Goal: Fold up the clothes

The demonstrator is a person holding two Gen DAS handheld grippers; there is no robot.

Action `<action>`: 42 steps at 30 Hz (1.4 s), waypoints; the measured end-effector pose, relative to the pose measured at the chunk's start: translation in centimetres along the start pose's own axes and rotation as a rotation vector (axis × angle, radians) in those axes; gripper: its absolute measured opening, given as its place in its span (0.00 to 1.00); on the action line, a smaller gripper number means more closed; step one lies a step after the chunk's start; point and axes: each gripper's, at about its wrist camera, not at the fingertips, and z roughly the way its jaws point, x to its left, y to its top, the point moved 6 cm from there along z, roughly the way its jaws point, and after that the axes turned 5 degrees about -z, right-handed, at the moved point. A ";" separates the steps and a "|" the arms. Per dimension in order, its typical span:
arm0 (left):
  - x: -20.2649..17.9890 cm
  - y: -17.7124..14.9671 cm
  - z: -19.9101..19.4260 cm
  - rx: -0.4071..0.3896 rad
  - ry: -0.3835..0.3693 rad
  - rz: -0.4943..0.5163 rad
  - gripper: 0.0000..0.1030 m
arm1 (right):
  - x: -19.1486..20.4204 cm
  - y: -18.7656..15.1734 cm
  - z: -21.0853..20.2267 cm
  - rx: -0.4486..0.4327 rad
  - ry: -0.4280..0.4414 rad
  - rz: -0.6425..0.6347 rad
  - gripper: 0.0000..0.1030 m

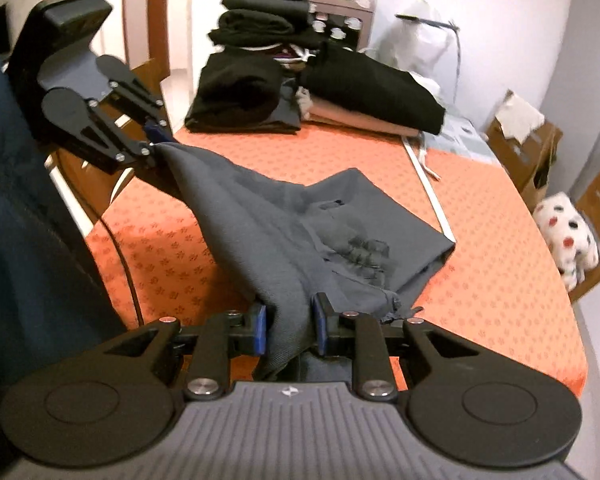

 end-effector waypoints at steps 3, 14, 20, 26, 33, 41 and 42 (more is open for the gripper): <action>1.3 2.2 0.5 -0.040 0.002 -0.042 0.25 | -2.7 1.0 0.0 -0.016 0.011 0.074 0.26; 7.8 9.2 7.6 -0.080 0.106 -0.167 0.26 | -15.4 5.3 6.1 -0.066 0.105 0.262 0.30; 12.8 10.2 13.5 -0.059 0.202 -0.340 0.27 | -21.0 4.5 13.7 0.009 0.116 0.324 0.33; 13.9 10.0 11.9 -0.124 0.232 -0.474 0.45 | -24.1 1.9 18.9 0.068 0.125 0.443 0.40; 13.4 4.4 12.0 -0.088 0.161 -0.714 0.55 | -24.2 0.4 15.4 0.011 0.242 0.650 0.72; 12.9 1.5 14.5 -0.087 0.037 -0.891 0.32 | -21.3 -1.4 13.8 0.036 0.388 0.729 0.60; 12.8 1.9 14.3 -0.105 0.036 -0.877 0.24 | -21.0 -1.6 13.9 0.046 0.389 0.724 0.23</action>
